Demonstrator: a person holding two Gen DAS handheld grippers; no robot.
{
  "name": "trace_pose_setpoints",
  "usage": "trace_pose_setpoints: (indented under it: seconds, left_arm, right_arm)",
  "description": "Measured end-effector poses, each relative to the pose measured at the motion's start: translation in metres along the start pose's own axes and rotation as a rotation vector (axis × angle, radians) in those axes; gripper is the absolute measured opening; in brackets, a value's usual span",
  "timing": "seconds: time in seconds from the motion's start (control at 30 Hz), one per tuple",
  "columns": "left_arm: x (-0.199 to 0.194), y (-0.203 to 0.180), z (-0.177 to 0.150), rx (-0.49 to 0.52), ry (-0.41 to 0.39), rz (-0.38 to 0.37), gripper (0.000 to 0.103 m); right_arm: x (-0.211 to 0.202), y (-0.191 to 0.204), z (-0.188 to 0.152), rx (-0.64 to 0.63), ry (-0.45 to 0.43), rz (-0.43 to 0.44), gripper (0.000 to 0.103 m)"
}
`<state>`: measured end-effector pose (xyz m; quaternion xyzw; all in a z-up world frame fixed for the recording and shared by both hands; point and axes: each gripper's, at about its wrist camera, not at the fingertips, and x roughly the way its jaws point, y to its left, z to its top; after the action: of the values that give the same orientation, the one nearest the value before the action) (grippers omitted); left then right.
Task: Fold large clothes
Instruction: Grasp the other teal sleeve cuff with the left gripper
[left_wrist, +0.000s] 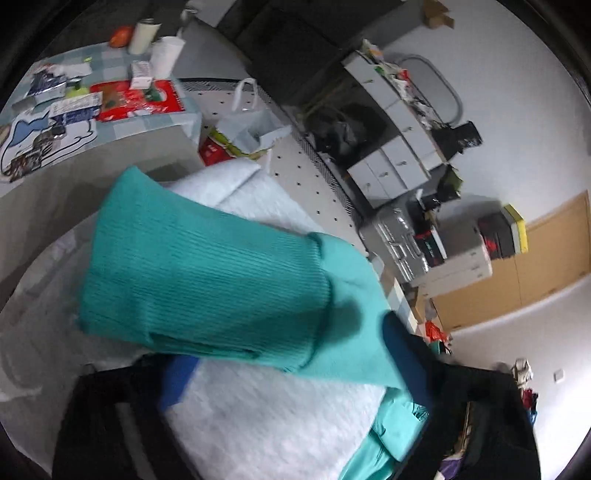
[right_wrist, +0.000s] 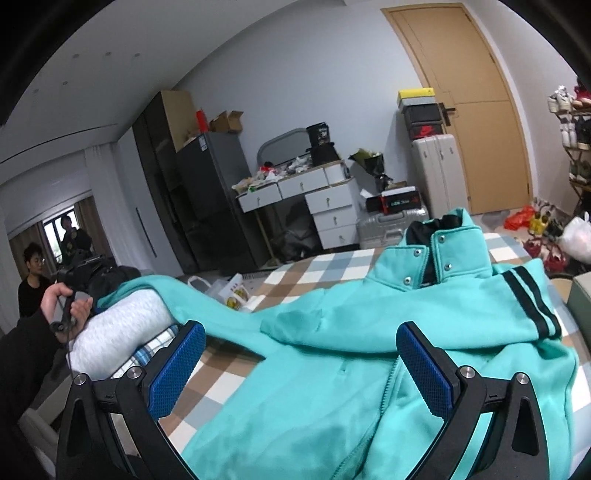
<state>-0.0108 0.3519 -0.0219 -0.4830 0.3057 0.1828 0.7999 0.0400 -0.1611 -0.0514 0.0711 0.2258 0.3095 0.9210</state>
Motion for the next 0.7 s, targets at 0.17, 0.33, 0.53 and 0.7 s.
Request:
trace_pose_setpoints:
  seconds: [0.17,0.33,0.53,0.7]
  left_arm:
    - [-0.009,-0.006,0.004,0.068,-0.034,0.042,0.025]
    - [-0.022,-0.025,0.003,0.233,-0.127,0.097,0.015]
    - [0.006,0.015,0.014,0.001,0.031,0.098,0.057]
    - [-0.006,0.002,0.016,0.063,-0.019,0.073,0.018]
  right_arm:
    - [0.005,0.004,-0.003,-0.024,0.027,-0.013,0.103]
    - [0.007,0.009,-0.004,-0.046,0.038,-0.015,0.103]
    - [0.007,0.012,-0.007,-0.07,0.038,-0.024,0.103]
    - [0.008,0.013,-0.006,-0.069,0.043,-0.026,0.103]
